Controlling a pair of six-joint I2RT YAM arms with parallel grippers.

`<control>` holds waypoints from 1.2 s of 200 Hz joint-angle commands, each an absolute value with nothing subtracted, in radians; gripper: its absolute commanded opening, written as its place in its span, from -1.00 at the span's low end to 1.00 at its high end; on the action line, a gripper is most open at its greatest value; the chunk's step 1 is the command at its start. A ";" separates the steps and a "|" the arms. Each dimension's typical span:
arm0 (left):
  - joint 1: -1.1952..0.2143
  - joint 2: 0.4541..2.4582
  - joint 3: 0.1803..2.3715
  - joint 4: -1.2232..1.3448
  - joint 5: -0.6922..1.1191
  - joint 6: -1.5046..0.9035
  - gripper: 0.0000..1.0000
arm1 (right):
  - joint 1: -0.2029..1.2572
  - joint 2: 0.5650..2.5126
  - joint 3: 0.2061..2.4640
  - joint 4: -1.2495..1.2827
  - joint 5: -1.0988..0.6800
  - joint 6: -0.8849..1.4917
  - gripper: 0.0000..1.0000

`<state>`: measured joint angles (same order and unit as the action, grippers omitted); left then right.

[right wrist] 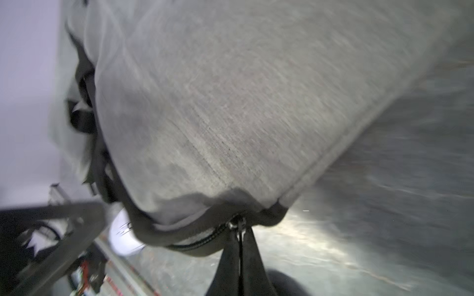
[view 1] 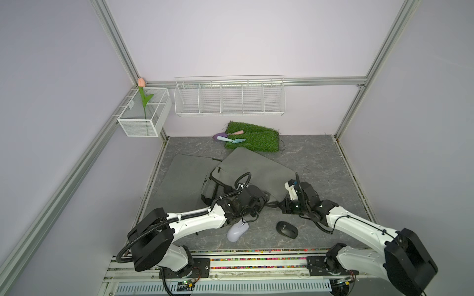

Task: Put the mouse into the laptop bag
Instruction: Unzip the zipper on the zippered laptop bag.

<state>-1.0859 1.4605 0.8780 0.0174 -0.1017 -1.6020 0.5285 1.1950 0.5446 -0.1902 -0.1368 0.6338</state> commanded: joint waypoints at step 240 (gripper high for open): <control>-0.586 1.404 0.761 -0.126 -0.004 -1.061 0.75 | -0.009 1.157 0.660 -0.393 -0.121 0.600 0.72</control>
